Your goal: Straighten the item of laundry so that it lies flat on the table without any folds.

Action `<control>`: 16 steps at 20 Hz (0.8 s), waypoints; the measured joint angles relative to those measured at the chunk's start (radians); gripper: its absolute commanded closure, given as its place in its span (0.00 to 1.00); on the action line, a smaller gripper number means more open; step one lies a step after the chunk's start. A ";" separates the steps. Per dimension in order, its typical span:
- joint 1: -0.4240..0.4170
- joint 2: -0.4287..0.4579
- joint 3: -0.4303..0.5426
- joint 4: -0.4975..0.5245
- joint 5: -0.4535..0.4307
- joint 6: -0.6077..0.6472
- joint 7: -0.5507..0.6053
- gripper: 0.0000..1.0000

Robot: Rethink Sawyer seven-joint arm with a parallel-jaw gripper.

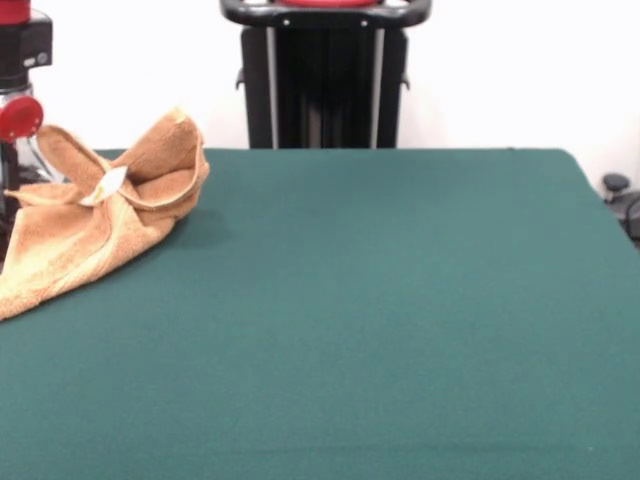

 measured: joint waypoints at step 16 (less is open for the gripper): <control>0.204 -0.065 -0.035 0.016 0.107 0.000 0.000 0.00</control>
